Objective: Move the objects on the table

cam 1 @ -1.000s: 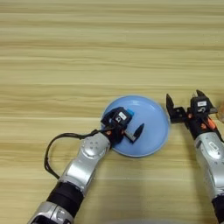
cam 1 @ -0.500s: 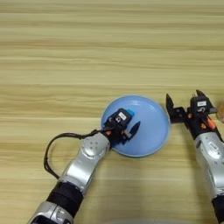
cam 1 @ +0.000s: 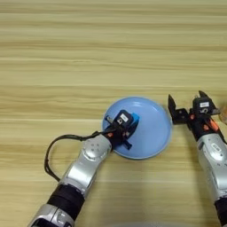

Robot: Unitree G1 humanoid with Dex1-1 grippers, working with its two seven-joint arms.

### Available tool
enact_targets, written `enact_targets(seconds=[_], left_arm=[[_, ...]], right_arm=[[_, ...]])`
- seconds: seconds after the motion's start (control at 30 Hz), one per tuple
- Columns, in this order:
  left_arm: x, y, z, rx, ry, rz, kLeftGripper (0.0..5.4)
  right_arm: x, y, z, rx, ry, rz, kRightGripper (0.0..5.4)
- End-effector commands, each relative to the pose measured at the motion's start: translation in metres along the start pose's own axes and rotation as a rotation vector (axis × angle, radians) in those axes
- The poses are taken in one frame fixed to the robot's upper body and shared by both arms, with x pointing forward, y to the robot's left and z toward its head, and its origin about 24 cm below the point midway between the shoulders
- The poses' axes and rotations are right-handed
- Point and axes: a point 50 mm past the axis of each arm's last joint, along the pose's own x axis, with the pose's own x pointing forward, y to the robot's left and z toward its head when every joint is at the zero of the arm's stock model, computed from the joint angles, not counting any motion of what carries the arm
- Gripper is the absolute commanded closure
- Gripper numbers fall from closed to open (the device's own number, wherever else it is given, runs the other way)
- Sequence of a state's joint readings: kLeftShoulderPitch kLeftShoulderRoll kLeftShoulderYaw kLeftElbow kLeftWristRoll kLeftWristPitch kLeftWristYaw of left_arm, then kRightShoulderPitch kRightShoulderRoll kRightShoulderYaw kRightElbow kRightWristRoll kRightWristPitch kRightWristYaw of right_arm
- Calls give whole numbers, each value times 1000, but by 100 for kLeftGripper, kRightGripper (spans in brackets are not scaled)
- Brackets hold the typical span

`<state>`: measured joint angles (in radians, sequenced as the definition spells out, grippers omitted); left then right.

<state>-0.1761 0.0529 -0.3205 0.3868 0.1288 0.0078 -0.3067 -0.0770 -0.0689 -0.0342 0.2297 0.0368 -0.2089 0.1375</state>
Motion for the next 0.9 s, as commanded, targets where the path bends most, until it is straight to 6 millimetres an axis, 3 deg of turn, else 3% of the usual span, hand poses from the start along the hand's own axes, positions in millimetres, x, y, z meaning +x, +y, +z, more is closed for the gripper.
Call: enact_targets(seconds=[0.03,0.37,0.9], left_arm=[[1,1,-1,9,17,2,404],[1,4,1,-6,-1,20,404],[-1,16,28,-140,-175,77,404]], right_arm=[[3,0,4,5,-14,-6,0],[3,0,3,8,-10,-10,0],[2,-1,0,10,-2,-14,0]])
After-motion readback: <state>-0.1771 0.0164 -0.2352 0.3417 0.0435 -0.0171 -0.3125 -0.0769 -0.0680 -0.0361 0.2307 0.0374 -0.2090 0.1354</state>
